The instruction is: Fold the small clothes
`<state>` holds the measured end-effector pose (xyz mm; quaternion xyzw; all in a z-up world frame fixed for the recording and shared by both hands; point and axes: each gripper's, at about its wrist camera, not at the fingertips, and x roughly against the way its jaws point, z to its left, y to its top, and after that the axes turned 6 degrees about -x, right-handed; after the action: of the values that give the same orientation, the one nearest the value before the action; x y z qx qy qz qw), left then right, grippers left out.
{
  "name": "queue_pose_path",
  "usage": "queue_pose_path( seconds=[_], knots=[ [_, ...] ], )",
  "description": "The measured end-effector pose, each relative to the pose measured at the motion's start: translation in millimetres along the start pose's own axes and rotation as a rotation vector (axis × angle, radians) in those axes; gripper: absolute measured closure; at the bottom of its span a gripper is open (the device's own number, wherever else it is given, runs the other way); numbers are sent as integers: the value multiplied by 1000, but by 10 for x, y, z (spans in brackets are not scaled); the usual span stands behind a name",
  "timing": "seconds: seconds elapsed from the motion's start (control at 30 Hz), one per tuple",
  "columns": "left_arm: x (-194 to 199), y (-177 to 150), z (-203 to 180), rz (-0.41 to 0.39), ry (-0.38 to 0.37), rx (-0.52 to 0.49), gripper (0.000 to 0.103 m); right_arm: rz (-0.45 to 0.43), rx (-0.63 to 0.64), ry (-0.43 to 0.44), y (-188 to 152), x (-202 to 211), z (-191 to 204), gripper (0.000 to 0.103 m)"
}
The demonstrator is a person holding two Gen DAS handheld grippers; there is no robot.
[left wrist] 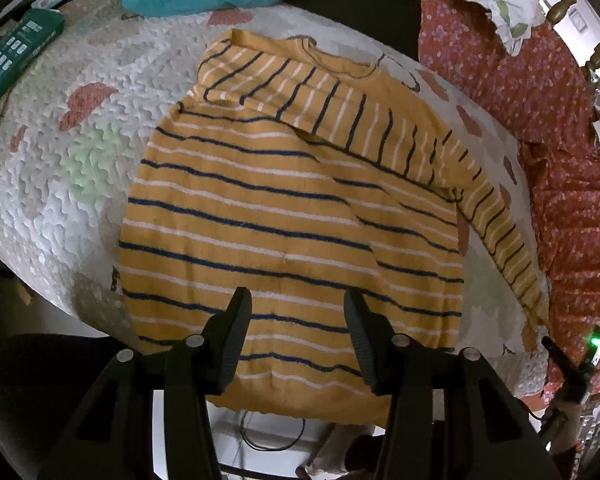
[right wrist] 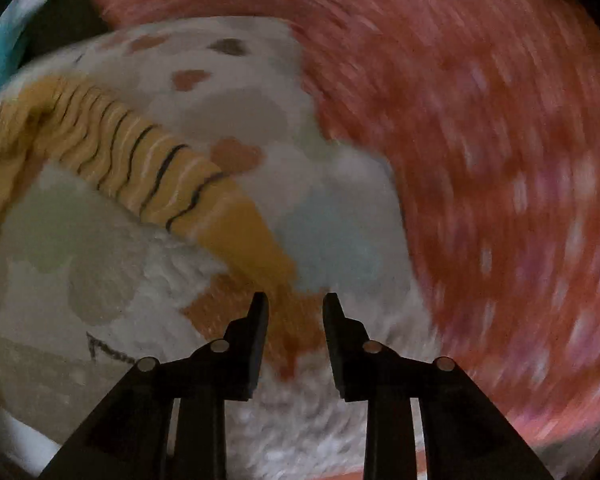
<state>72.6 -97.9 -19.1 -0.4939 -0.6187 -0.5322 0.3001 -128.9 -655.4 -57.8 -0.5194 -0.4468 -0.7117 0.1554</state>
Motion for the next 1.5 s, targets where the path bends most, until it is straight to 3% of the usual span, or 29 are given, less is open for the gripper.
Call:
queue_pose_path(
  seconds=[0.07, 0.17, 0.2, 0.3, 0.53, 0.57, 0.6, 0.63, 0.7, 0.83, 0.93, 1.0, 1.1, 1.23, 1.4, 1.5],
  knots=[
    [-42, -5, -25, 10, -7, 5, 56, 52, -258, 211, 0, 35, -358, 70],
    [-73, -14, -85, 20, -15, 1, 56, 132, -572, 534, -74, -95, -642, 56],
    [-80, -22, -112, 24, -16, -5, 56, 149, -657, 599, -107, -177, -684, 52],
    [-94, -48, -178, 34, -12, -25, 56, 153, -758, 634, -126, -343, -625, 51],
    [-109, -87, -201, 51, -18, -20, 56, 60, -871, 534, 156, -727, -432, 53],
    [-110, -89, -194, 51, -17, -20, 56, 57, -874, 511, 192, -731, -418, 58],
    [-114, -88, -188, 52, -16, -18, 56, 64, -874, 496, 236, -748, -430, 87],
    [-120, -79, -165, 53, -17, -12, 56, 74, -854, 473, 335, -735, -385, 97],
    [-121, -50, -110, 50, -26, 2, 56, 25, -798, 417, 500, -569, -355, 98],
    [-144, 86, 84, 28, -44, 35, 56, -211, -629, 368, 1045, 187, -167, 98],
    [-186, 215, 235, 8, -49, 48, 56, -368, -351, 301, 1407, 821, 473, 98],
    [-230, 320, 359, -9, -57, 62, 56, -405, -169, 266, 1549, 1040, 1062, 98],
    [-267, 483, 588, -35, -67, 94, 56, -402, 27, 277, 1625, 1133, 1989, 98],
    [-204, 705, 1010, -98, -56, 159, 56, -343, 215, 369, 1453, 1030, 3265, 98],
    [-40, 926, 1670, -224, 34, 258, 54, -216, 463, 501, 759, 733, 5001, 98],
    [22, 891, 2017, -300, 86, 309, 52, -158, 567, 520, 370, 510, 5755, 98]
  ],
)
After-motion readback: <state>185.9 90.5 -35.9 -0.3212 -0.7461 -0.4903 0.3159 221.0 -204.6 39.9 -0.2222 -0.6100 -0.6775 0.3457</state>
